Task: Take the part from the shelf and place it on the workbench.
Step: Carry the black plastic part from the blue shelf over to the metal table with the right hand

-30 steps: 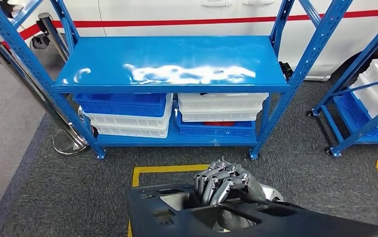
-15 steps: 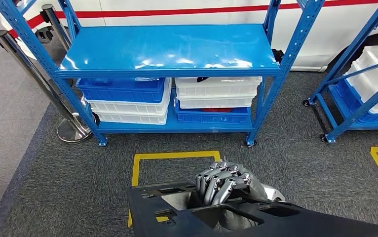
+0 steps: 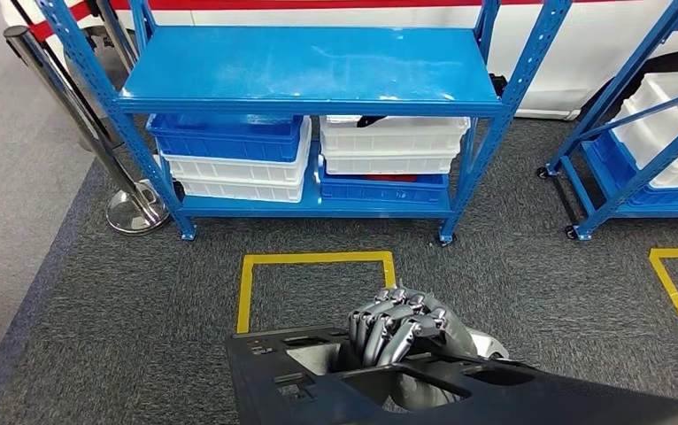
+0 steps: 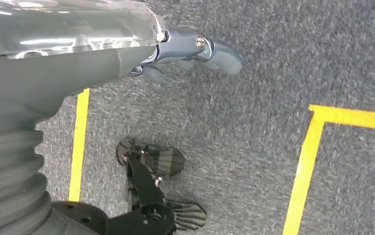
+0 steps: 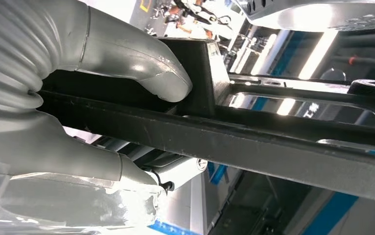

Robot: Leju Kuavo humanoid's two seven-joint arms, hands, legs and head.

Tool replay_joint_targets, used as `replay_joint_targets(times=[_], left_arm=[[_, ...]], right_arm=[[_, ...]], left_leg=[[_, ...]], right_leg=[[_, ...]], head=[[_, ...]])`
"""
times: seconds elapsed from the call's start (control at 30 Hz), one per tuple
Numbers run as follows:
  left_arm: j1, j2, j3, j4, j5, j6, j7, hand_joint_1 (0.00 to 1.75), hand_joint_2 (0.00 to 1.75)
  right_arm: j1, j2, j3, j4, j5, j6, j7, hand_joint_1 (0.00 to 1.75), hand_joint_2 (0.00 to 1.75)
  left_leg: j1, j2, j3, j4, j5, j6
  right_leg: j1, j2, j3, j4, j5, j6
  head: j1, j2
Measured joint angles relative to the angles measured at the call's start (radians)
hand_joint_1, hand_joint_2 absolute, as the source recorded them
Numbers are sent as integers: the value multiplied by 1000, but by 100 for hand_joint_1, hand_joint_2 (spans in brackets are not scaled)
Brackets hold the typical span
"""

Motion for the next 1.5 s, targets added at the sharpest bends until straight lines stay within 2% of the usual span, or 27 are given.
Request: replay_joint_targets(times=[0.1,0.13,0.17,0.2,0.27,0.33,0.4,0.47,0.5,0.6,0.63,0.67,0.7,0.73,0.8,0.87,0.97,1.0,1.07,1.13,1.2,1.23,1.33,1.37,1.4,1.47,1.5], left_arm=[[-1,0,0,0,0,0,0,0,175],[0,0,0,0,0,0,0,0,175],[0,0,0,0,0,0,0,0,175],[0,0,0,0,0,0,0,0,175],[0,-1,0,0,0,0,0,0,175],[-1,-5,0,0,0,0,0,0,175],[-1,-7,0,1,0,-1,0,0,175],[-1,-6,0,1,0,0,0,0,175],[0,-5,0,1,0,0,0,0,175],[0,-5,0,1,0,0,0,0,175],[0,-5,0,1,0,0,0,0,175],[0,-4,0,1,0,0,0,0,175],[0,-4,0,1,0,0,0,0,175],[0,-4,0,1,0,0,0,0,175],[-1,-4,0,1,0,0,0,0,175],[-4,-3,0,1,-2,1,1,0,175],[-3,-2,-5,1,-30,21,28,0,175],[-2,-1,-9,1,-42,28,40,0,175],[-1,1,-15,1,-52,34,50,0,175],[0,4,-18,1,-52,37,52,0,175],[2,4,-18,1,-52,44,53,0,175],[3,4,-18,1,-52,48,53,0,175],[3,4,-18,1,-50,74,51,0,175],[3,3,-18,1,-49,85,50,0,175],[3,3,-18,1,-48,94,49,0,175],[3,2,-18,1,-48,104,48,0,175],[3,2,-18,1,-48,107,47,0,175]], right_arm=[[0,0,0,1,0,0,0,175,175],[1,0,0,1,0,0,0,175,175],[2,0,0,1,0,0,0,175,175],[2,0,0,1,0,0,0,175,175],[2,0,0,1,0,0,0,175,175],[0,0,0,1,0,0,0,175,175],[-1,0,0,0,0,0,0,175,175],[-1,0,-1,-1,0,0,0,175,175],[-2,0,0,-1,0,0,0,175,175],[-2,1,0,-1,0,0,0,175,175],[-2,2,0,-1,0,0,0,175,175],[-1,2,0,-1,0,0,0,175,175],[-1,2,0,-1,0,0,0,175,175],[-1,2,0,-1,0,0,1,175,175],[-1,2,0,-1,0,0,1,175,175],[-1,3,0,-2,-1,1,1,175,175],[3,2,-2,-3,-37,27,1,175,175],[7,1,-4,-4,-53,41,1,175,175],[21,-1,-9,-9,-70,64,0,175,175],[38,-2,-14,-14,-66,77,0,175,175],[55,-2,-18,-14,-59,83,0,175,175],[62,-2,-20,-15,-57,85,0,175,175],[69,-2,-24,-19,-54,91,0,175,175],[70,-2,-25,-20,-51,94,0,175,175],[72,-2,-26,-22,-48,96,-1,175,175],[77,-1,-26,-23,-40,98,-1,175,175],[78,0,-27,-24,-37,99,-1,175,175]], left_leg=[[-4,7,-36,6,27,21],[-7,8,-52,10,34,23],[-10,9,-67,16,41,24],[-13,9,-81,22,47,24],[-19,9,-104,34,55,24],[-21,8,-117,42,63,19],[-18,9,-123,40,76,8],[-18,8,-128,36,83,-4],[-19,6,-134,46,68,-10],[-10,3,-177,182,-49,-30],[-5,3,-192,245,-80,-37],[-1,3,-198,291,-91,-43],[3,3,-190,305,-80,-49],[8,4,-163,279,-53,-55],[14,2,-75,153,-11,-65],[12,-2,-17,53,-16,-58],[7,2,-22,33,-15,-27],[8,7,-29,32,-7,-14],[9,20,-48,29,12,6],[4,31,-70,31,27,13],[-1,44,-89,35,39,14],[-3,51,-97,37,44,14],[-8,70,-107,40,54,7],[-9,76,-106,40,57,2],[-9,83,-106,40,61,-3],[-9,94,-106,37,66,-15],[-8,86,-110,43,58,-21]], right_leg=[[-1,1,-46,166,-142,8],[-1,1,-58,229,-170,9],[0,1,-58,268,-175,8],[1,1,-42,273,-160,5],[7,2,41,174,-113,-11],[15,2,128,44,-110,-31],[22,1,157,-12,-120,-41],[19,-1,154,-31,-104,-47],[15,-4,150,-40,-93,-52],[7,-8,124,-50,-64,-62],[7,-9,112,-46,-57,-61],[6,-9,99,-41,-51,-59],[4,-9,85,-35,-45,-55],[0,-9,72,-28,-40,-51],[-5,-8,47,-9,-33,-40],[-4,-6,29,5,-23,-27],[-3,0,19,7,-6,-4],[-5,1,13,15,-16,2],[-8,3,-19,91,-81,9],[-9,3,-62,223,-165,13],[-8,2,-59,281,-193,13],[-8,0,-26,249,-181,11],[3,-44,123,36,-132,-10],[8,-56,146,-5,-126,-17],[13,-61,151,-20,-126,-23],[13,-43,144,-22,-110,-33],[10,-34,139,-26,-102,-39]], head=[[2,0],[2,0],[2,0],[2,0],[2,0],[2,0],[2,0],[3,0],[2,0],[-1,0],[-1,0],[-1,0],[-1,0],[-1,0],[-1,0],[-1,0],[0,0],[0,0],[1,0],[0,0],[0,0],[0,0],[0,0],[0,0],[1,0],[3,0],[3,0]])
